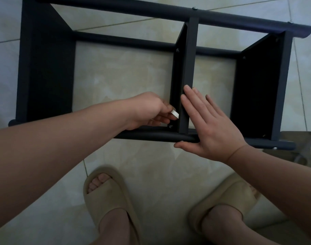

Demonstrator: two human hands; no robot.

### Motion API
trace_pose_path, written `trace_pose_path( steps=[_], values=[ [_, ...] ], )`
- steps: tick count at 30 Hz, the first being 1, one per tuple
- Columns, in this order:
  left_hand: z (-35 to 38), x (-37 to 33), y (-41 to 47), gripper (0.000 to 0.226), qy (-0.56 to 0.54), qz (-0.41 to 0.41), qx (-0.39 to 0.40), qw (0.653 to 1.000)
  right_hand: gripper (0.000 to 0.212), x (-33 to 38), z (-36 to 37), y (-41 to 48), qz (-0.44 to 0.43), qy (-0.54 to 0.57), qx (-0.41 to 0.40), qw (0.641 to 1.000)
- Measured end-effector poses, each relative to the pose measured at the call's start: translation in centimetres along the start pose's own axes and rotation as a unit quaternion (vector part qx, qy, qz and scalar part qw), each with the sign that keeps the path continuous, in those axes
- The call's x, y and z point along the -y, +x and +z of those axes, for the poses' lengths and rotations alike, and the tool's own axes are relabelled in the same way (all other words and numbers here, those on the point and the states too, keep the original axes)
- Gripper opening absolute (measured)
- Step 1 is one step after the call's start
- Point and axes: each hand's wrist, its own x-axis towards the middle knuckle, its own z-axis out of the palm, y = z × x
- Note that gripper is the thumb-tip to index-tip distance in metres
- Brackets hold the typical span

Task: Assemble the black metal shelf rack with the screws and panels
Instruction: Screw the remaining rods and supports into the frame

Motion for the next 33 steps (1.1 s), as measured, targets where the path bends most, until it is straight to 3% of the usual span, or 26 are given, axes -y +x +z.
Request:
trace_pose_path(
  steps=[11,33],
  values=[
    [-0.9,0.5,-0.5,0.019,0.080,0.029,0.015,0.996,0.105,0.1,-0.2,0.0,0.002,-0.001,0.003,1.000],
    [-1.5,1.0,-0.9,0.016,0.274,0.089,0.049,0.957,0.104,0.1,-0.3,0.0,0.003,-0.003,0.006,1.000]
  ],
)
